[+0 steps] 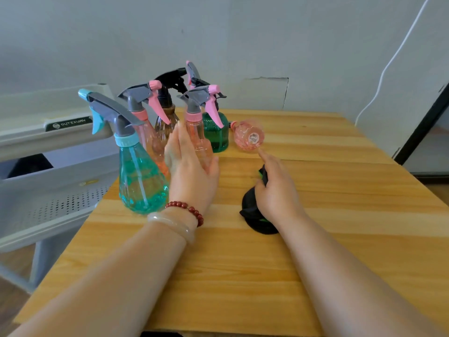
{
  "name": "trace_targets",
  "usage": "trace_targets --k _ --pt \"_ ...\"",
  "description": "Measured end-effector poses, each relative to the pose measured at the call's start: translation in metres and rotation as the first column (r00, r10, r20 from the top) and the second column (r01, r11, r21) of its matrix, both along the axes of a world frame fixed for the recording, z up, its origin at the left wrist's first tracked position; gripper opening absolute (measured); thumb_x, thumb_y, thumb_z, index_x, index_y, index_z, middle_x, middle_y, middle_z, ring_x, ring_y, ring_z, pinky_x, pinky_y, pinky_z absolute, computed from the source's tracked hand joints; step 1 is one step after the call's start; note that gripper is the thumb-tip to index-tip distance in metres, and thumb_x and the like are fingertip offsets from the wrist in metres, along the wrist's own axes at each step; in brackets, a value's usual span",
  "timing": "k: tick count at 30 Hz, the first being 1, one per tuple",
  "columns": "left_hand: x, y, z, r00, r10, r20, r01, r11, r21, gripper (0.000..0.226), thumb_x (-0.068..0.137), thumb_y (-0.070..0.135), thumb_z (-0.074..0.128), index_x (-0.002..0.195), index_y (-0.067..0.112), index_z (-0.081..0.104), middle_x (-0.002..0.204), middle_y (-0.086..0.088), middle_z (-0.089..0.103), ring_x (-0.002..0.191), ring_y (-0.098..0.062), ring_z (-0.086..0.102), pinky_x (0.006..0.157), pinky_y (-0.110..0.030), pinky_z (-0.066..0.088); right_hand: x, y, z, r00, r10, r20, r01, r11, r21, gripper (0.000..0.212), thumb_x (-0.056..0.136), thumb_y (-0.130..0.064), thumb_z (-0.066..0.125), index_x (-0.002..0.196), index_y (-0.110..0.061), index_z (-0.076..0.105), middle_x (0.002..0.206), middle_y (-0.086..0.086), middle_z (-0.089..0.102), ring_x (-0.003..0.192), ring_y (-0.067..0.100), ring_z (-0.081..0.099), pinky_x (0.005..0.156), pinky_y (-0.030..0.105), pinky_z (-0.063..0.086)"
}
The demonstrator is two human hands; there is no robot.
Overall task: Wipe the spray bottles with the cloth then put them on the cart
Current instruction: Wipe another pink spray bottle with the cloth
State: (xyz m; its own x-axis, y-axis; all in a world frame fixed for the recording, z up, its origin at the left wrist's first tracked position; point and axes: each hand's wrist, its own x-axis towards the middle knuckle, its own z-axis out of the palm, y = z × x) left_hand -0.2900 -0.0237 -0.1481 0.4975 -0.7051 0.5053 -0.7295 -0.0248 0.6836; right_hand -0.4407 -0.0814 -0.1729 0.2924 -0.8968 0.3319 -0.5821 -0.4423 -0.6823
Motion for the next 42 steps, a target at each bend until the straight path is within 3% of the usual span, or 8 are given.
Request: trace_targets --k 4,8,11,15,20,31,36,42 --pt "-0.015 0.020 -0.004 0.991 -0.055 0.125 0.069 0.991 -0.111 0.062 0.092 0.015 0.063 0.148 0.009 0.037 0.148 -0.012 0.037 0.138 -0.030 0.029 0.110 -0.035 0.026 -0.003 0.002 0.003 0.999 0.009 0.054 -0.010 1.000 0.014 0.056 0.097 0.004 0.042 0.148 -0.019 0.039 0.149 -0.002 0.040 0.138 0.014 0.035 0.097 0.005 0.018" --pt "-0.023 0.019 -0.002 0.960 -0.222 0.172 0.219 0.975 0.038 0.035 0.095 0.015 0.058 0.130 0.010 0.058 0.130 -0.006 0.052 0.122 -0.024 0.046 0.098 -0.031 0.041 -0.002 0.005 0.008 0.992 -0.046 0.115 0.046 0.999 0.002 0.051 0.094 0.007 0.040 0.136 -0.019 0.053 0.137 0.000 0.050 0.127 0.014 0.045 0.095 0.009 0.027" --pt "-0.025 0.008 -0.002 0.959 -0.263 0.108 0.249 0.961 0.124 0.034 0.098 0.014 0.053 0.131 0.012 0.058 0.133 -0.004 0.052 0.125 -0.021 0.047 0.095 -0.021 0.035 0.001 -0.003 0.017 0.985 -0.110 0.133 0.110 0.994 0.008 0.042 0.091 0.006 0.042 0.117 -0.019 0.063 0.119 0.001 0.054 0.105 0.013 0.050 0.079 0.013 0.031" --pt "-0.026 -0.007 -0.005 0.965 -0.260 0.030 0.253 0.956 0.149 0.035 0.098 0.014 0.052 0.133 0.012 0.056 0.135 -0.005 0.051 0.130 -0.025 0.045 0.106 -0.030 0.037 0.002 -0.027 0.031 0.976 -0.192 0.101 0.196 0.980 -0.028 0.019 0.092 -0.024 0.058 0.110 -0.021 0.063 0.110 0.001 0.056 0.087 0.013 0.050 0.068 0.021 0.029" --pt "-0.022 -0.030 -0.002 0.971 -0.239 -0.027 0.240 0.954 0.178 0.041 0.098 0.016 0.050 0.140 0.016 0.049 0.142 -0.002 0.046 0.135 -0.021 0.040 0.102 -0.022 0.029 0.016 -0.061 0.037 0.983 -0.184 0.016 0.184 0.977 -0.105 0.071 0.082 -0.055 0.068 0.141 -0.024 0.043 0.130 0.001 0.044 0.107 0.020 0.055 0.075 0.031 0.043" --pt "-0.018 -0.046 -0.015 0.961 -0.275 -0.038 0.277 0.956 0.100 0.042 0.098 0.016 0.051 0.139 0.023 0.050 0.135 0.011 0.046 0.128 -0.008 0.041 0.083 0.008 0.019 0.045 -0.117 0.014 0.977 -0.151 -0.149 0.140 0.987 -0.081 0.095 0.077 -0.063 0.064 0.154 -0.029 0.020 0.143 0.010 0.044 0.130 0.033 0.040 0.103 0.041 0.038" --pt "-0.019 -0.046 -0.016 0.968 -0.250 -0.001 0.248 0.959 0.139 0.044 0.098 0.021 0.051 0.142 0.022 0.046 0.142 0.005 0.044 0.130 -0.014 0.042 0.091 -0.014 0.027 0.052 -0.124 0.010 0.971 -0.220 -0.089 0.216 0.975 -0.060 0.089 0.077 -0.059 0.070 0.148 -0.022 0.032 0.126 0.009 0.059 0.120 0.032 0.051 0.094 0.041 0.047" --pt "-0.019 -0.043 -0.013 0.965 -0.260 -0.002 0.256 0.949 0.181 0.044 0.100 0.023 0.051 0.143 0.020 0.045 0.143 0.005 0.041 0.131 -0.015 0.041 0.092 -0.019 0.030 0.045 -0.114 0.007 0.978 -0.206 -0.015 0.205 0.976 -0.074 0.079 0.078 -0.050 0.071 0.144 -0.024 0.037 0.123 0.008 0.057 0.117 0.030 0.052 0.096 0.041 0.046"
